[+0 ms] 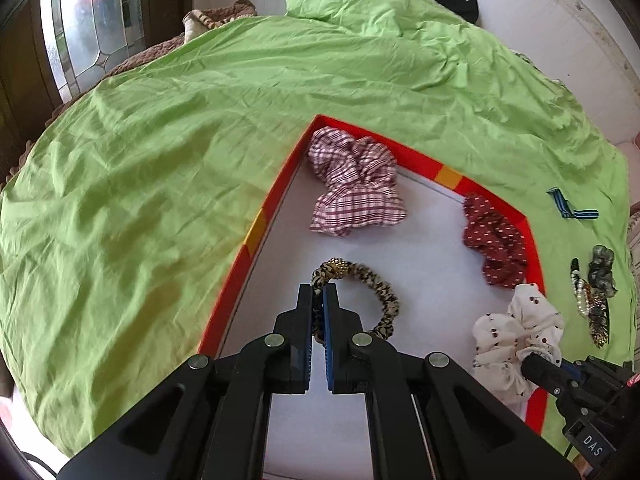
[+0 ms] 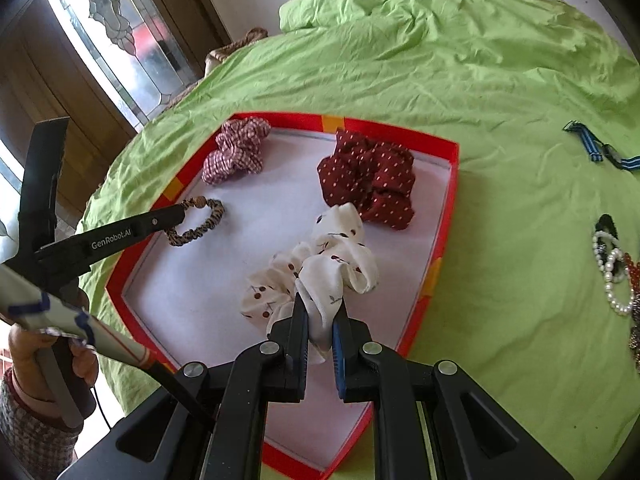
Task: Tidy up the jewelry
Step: 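Carry the hair tie and white scrunchie into the tray and open both tools, then move both open tools back over the remaining accessories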
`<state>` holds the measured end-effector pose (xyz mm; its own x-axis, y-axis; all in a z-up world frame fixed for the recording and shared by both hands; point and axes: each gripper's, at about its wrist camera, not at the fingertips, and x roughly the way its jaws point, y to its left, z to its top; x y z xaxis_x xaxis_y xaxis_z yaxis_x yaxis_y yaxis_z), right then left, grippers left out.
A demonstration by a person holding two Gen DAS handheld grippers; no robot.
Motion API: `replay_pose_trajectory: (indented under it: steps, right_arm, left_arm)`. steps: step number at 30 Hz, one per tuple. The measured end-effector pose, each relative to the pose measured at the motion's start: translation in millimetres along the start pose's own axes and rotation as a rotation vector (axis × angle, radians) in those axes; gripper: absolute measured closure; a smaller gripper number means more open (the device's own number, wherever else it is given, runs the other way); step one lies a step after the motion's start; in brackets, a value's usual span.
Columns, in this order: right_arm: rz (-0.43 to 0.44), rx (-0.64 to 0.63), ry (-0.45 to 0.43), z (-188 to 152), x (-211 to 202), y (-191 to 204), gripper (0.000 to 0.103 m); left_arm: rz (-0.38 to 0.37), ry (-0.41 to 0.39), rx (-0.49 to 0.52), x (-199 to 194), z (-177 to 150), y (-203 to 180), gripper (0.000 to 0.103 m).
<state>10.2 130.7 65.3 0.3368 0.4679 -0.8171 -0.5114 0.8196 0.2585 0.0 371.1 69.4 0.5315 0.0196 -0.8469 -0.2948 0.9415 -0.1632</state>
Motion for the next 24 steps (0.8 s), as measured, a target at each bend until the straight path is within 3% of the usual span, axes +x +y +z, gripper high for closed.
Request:
replay_pose_trajectory:
  steps: [8, 13, 15, 24]
  right_arm:
    - [0.014, 0.005, 0.024, -4, 10, -2, 0.092]
    - [0.035, -0.021, 0.038, -8, 11, 9, 0.086]
    - [0.043, -0.02, 0.031, -9, 7, 11, 0.075]
    - [0.038, -0.018, -0.044, -21, -42, 7, 0.068]
  left_arm:
    - [0.032, 0.004, -0.006, 4, -2, 2, 0.097]
    - [0.046, -0.011, -0.029, -13, -4, 2, 0.085]
    - [0.053, -0.033, -0.038, -25, -6, 2, 0.069]
    - [0.059, -0.121, -0.026, -85, -26, -20, 0.059]
